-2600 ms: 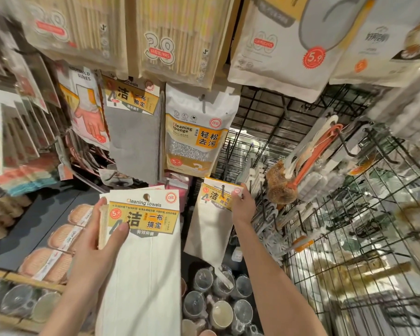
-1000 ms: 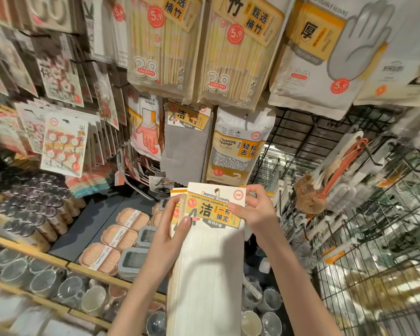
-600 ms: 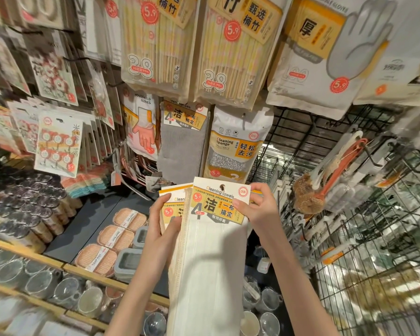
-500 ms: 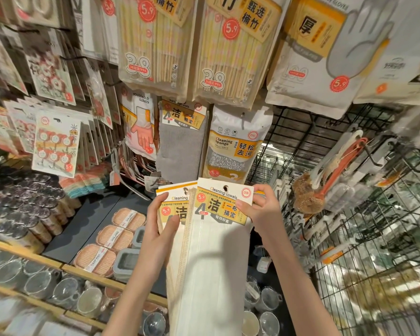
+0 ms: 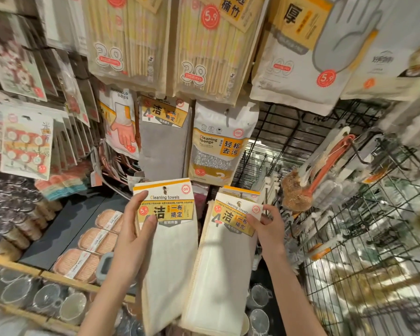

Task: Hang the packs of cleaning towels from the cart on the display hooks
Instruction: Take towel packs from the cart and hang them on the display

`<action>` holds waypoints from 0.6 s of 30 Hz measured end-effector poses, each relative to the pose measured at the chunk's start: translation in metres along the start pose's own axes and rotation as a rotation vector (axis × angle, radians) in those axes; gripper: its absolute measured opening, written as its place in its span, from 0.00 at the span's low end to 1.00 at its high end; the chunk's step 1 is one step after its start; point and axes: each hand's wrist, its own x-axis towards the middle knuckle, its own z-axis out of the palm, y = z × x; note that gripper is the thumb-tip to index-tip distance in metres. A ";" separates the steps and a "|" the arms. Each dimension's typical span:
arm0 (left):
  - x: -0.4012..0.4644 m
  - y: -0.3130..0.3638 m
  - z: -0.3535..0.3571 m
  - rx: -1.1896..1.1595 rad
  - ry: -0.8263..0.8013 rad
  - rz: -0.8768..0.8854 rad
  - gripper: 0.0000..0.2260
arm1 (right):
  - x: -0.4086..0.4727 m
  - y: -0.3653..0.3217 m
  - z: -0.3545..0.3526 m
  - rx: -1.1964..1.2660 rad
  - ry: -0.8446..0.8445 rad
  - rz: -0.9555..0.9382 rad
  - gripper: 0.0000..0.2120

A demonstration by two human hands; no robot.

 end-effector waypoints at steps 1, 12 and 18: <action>0.001 0.000 0.000 0.013 -0.001 0.002 0.19 | 0.004 0.004 -0.001 -0.003 0.008 0.009 0.17; 0.008 -0.009 -0.008 0.042 0.039 -0.063 0.20 | 0.054 0.032 0.002 -0.168 0.127 0.014 0.14; 0.002 -0.007 -0.006 0.038 0.044 -0.099 0.18 | 0.069 0.043 0.006 -0.209 0.186 -0.003 0.14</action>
